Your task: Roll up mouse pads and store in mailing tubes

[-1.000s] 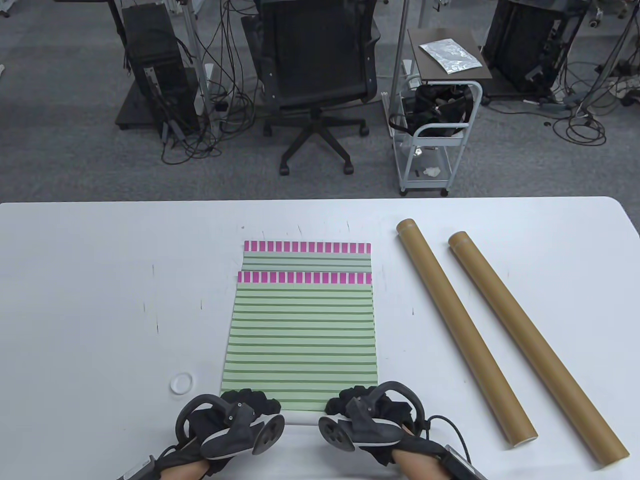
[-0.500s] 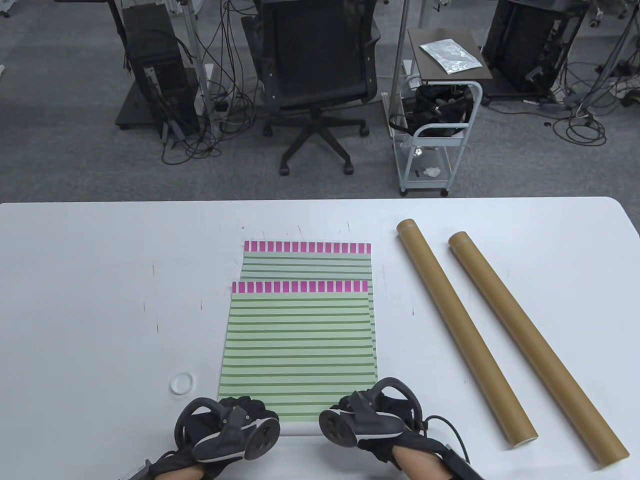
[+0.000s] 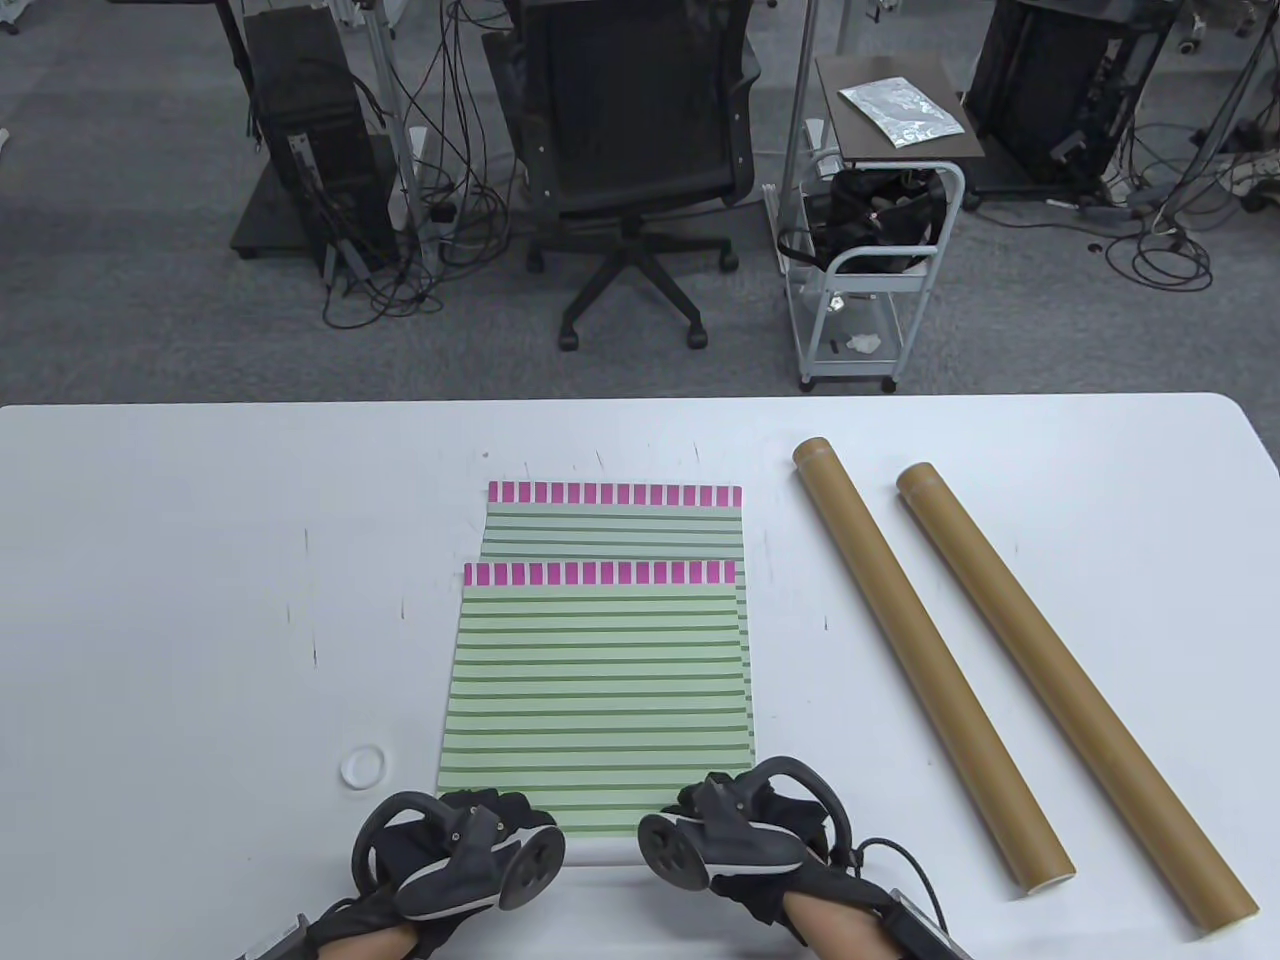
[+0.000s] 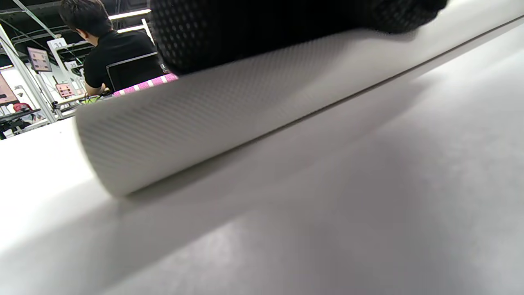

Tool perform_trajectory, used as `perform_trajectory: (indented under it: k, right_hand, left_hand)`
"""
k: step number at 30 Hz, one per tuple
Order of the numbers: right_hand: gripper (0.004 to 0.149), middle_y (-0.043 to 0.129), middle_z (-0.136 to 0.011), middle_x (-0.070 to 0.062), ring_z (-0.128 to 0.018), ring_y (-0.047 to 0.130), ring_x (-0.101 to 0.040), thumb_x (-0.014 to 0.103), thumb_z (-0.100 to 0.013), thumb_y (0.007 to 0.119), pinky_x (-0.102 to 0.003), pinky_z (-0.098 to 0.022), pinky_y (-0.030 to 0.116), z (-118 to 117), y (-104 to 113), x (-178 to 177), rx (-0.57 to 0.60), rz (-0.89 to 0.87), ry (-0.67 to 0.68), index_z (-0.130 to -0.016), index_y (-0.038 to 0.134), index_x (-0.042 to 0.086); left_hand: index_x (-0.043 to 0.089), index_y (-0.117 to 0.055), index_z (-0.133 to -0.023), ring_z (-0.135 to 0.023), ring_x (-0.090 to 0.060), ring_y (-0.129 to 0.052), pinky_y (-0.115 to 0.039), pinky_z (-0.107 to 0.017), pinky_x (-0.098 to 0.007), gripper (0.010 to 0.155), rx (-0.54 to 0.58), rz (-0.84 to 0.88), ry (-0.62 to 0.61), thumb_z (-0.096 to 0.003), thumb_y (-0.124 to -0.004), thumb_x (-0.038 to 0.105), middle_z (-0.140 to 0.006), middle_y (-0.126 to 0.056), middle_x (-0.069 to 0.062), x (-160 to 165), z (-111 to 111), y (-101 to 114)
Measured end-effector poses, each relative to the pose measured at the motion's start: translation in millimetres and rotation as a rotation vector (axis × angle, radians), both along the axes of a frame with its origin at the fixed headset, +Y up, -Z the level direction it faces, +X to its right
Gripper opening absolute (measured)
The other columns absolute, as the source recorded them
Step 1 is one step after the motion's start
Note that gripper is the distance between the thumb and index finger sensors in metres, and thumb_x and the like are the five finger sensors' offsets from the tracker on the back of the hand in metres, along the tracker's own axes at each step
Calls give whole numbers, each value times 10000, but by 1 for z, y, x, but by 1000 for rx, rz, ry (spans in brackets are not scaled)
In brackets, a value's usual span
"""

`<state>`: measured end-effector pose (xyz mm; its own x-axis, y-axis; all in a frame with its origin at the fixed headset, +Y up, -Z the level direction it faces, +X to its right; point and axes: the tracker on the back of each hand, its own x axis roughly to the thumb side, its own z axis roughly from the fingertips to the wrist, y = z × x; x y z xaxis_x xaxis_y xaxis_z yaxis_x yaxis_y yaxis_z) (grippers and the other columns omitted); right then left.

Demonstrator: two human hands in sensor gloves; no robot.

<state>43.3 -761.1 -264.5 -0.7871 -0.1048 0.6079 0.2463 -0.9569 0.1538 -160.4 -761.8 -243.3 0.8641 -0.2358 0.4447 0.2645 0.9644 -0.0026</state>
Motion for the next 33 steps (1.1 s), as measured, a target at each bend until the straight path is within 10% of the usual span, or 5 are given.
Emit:
perform_trajectory:
  k: [14, 26, 29, 33]
  right_hand:
    - [414, 766, -751, 21, -627, 829, -169, 312, -419, 666, -432, -612, 723, 13, 2, -7, 199, 42, 59, -831, 633, 329]
    - [517, 862, -762, 20, -610, 934, -167, 379, -336, 813, -369, -532, 811, 12, 4, -7, 211, 26, 101, -829, 704, 266]
    - [472, 898, -739, 35, -581, 961, -152, 356, -348, 801, -332, -489, 833, 9, 7, -7, 199, 20, 71, -812, 749, 285]
    - [455, 905, -720, 50, -564, 967, -143, 340, -352, 778, -327, -478, 839, 5, 7, -5, 186, 16, 50, -804, 753, 298]
  left_hand:
    - [396, -687, -865, -720, -107, -904, -811, -546, -201, 421, 42, -146, -3, -457, -588, 424, -829, -820, 142, 14, 6, -9]
    - [382, -692, -856, -740, -95, -874, -809, -575, -214, 427, -128, 106, 86, -441, -647, 474, -811, -812, 127, -10, -12, -10]
    - [439, -520, -890, -731, -46, -928, -878, -539, -148, 494, -30, 82, 31, -430, -695, 480, -1002, -580, 121, -10, -7, -6]
    - [409, -693, -862, -779, -85, -938, -889, -577, -203, 462, 14, -19, -70, -408, -707, 493, -948, -741, 117, -3, 4, -5]
